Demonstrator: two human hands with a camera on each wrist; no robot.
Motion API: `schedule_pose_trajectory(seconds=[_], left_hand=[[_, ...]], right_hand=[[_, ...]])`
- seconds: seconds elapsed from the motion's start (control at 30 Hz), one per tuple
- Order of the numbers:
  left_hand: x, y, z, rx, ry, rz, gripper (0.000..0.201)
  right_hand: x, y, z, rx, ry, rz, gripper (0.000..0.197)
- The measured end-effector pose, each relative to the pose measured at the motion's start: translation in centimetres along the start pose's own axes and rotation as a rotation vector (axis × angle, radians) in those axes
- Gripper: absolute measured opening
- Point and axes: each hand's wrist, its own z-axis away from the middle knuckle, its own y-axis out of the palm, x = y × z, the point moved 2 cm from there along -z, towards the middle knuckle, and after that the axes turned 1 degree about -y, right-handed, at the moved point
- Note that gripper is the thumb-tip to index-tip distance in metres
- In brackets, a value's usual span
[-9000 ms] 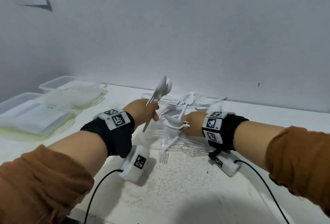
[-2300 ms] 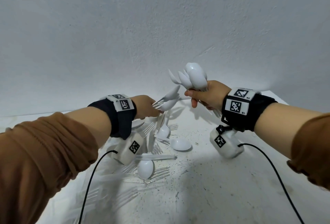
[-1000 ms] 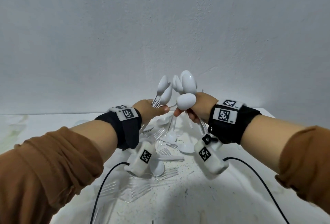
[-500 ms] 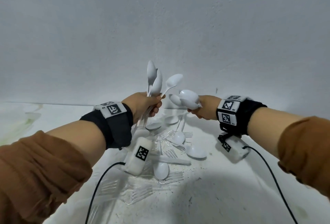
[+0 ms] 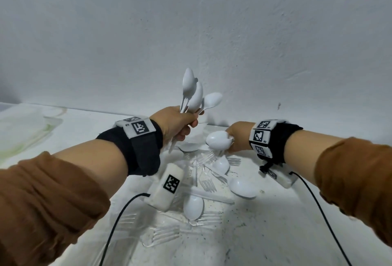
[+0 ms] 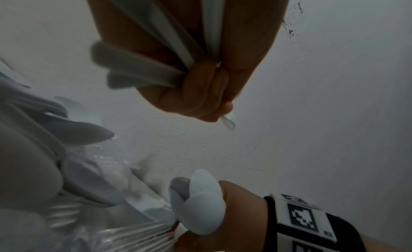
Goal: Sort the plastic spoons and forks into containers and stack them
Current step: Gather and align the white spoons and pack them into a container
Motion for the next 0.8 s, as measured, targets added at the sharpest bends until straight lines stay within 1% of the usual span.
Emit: schedule_pose_trajectory(seconds=[0.07,0.1,0.17,0.27,0.33,0.4,0.47,0.53,0.57,0.67,0.73,0.77,0.8], left_hand=[[0.3,0.0,-0.1,-0.009,-0.001,-0.058,0.020],[0.5,0.0,-0.2,-0.012,0.000,-0.091,0.021],[0.8,-0.3,-0.3,-0.010,0.007,-0.148,0.013],[1.2,-0.8,-0.7,-0.032,0.004,-0.248,0.029],[1.5,-1.1,-1.1,-0.050,-0.002,-0.277,0.034],[1.7,-1.3,-1.4,-0.063,-0.019,-0.290,0.037],[1.8,-1.3,-1.5,-0.061,-0.022,-0.311,0.036],[1.9,-1.1,-1.5,-0.053,-0.019,-0.316,0.028],[1.9,-1.0,-1.5,-0.055,-0.017,-0.318,0.027],[1.9,-1.0,-1.4,-0.056,-0.016,-0.334,0.029],[1.9,-1.2,-1.3,-0.055,-0.018,-0.353,0.032],[1.9,-1.3,-1.2,-0.060,-0.018,-0.362,0.032],[1.9,-1.3,-1.1,-0.059,-0.019,-0.375,0.032]], right_hand=[[0.0,0.2,-0.2,-0.001,-0.012,-0.007,0.033],[0.0,0.1,-0.2,-0.007,-0.015,-0.014,0.033],[-0.2,-0.4,-0.1,-0.025,-0.012,-0.027,0.032],[-1.0,-2.0,0.7,-0.065,0.025,-0.023,0.031],[-1.7,-3.2,1.2,-0.095,0.048,0.000,0.031],[-2.4,-4.2,1.8,-0.122,0.065,0.020,0.027],[-3.0,-4.8,2.3,-0.157,0.088,0.023,0.017],[-3.4,-4.8,2.3,-0.194,0.112,-0.008,0.032],[-3.6,-4.7,2.1,-0.208,0.123,-0.033,0.033],[-3.7,-3.9,1.1,-0.216,0.130,-0.055,0.015],[-3.6,-3.3,0.1,-0.207,0.127,-0.072,0.009],[-3.4,-3.0,-0.5,-0.195,0.123,-0.071,0.014],[-3.3,-2.7,-1.0,-0.185,0.119,-0.062,0.023]])
